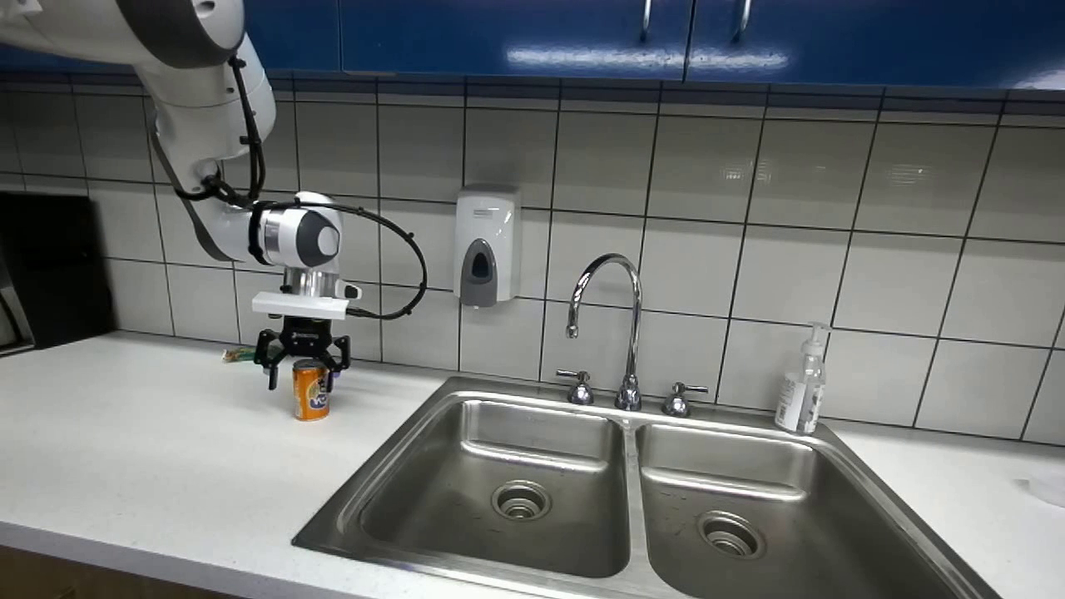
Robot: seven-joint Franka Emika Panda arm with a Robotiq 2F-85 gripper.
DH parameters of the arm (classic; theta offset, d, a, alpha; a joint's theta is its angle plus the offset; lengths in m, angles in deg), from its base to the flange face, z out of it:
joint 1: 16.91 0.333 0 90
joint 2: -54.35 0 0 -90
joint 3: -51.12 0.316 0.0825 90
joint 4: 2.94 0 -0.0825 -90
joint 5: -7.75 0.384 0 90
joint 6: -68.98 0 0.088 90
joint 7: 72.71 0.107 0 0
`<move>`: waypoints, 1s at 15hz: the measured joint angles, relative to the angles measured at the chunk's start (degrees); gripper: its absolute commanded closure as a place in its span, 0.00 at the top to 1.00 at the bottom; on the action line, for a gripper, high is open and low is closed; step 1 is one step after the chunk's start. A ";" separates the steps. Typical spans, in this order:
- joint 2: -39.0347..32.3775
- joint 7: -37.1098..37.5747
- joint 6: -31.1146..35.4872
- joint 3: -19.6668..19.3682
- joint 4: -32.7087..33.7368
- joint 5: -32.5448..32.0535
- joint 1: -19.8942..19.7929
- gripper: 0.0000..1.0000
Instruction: Put the orange can inside the left sink
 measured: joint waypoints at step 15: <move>-2.73 0.00 -1.42 -0.04 4.00 -0.15 -0.09 0.40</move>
